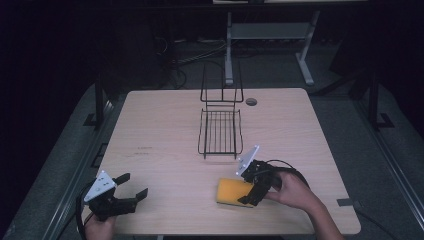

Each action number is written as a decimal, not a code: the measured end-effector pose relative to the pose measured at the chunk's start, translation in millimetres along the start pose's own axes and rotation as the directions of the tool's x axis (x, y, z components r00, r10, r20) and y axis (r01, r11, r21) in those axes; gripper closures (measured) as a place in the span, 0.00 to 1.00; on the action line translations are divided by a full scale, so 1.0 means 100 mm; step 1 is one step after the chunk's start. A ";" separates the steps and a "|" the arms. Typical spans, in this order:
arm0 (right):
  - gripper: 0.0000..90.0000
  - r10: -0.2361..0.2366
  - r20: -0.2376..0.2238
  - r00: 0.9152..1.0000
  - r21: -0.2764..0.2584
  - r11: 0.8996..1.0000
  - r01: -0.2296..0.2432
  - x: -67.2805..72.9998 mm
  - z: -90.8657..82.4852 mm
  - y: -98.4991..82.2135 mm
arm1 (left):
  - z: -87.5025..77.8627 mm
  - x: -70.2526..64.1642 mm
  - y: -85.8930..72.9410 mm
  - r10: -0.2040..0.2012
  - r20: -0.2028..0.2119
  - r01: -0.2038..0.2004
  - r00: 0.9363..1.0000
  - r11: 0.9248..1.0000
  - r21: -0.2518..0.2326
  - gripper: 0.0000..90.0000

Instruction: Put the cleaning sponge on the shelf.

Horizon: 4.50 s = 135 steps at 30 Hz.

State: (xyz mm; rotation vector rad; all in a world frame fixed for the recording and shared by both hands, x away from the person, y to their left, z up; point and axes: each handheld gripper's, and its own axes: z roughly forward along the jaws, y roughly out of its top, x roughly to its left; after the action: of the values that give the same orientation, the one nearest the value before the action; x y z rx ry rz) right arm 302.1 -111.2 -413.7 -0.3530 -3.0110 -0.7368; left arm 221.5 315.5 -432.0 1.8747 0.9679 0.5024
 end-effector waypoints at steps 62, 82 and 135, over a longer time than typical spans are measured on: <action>0.24 -0.060 0.014 0.998 0.078 0.995 0.059 0.02 0.40 0.12 | -0.01 0.01 0.00 -0.007 0.000 0.007 1.000 1.000 -0.010 0.15; 0.24 -0.050 0.004 0.999 0.018 0.999 0.050 -0.12 0.17 0.24 | -0.01 0.03 0.00 -0.009 -0.002 0.009 1.000 1.000 -0.012 0.15; 0.24 -0.042 -0.024 0.999 -0.011 0.999 0.042 -0.64 -0.17 0.65 | 0.09 0.07 0.05 -0.003 0.013 0.004 1.000 1.000 -0.017 0.15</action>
State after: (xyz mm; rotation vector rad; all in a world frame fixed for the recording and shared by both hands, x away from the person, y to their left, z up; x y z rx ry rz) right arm 378.7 -76.8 -373.7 -0.2803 -3.0020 -0.7540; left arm 233.7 314.6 -432.7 1.8588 0.9552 0.4938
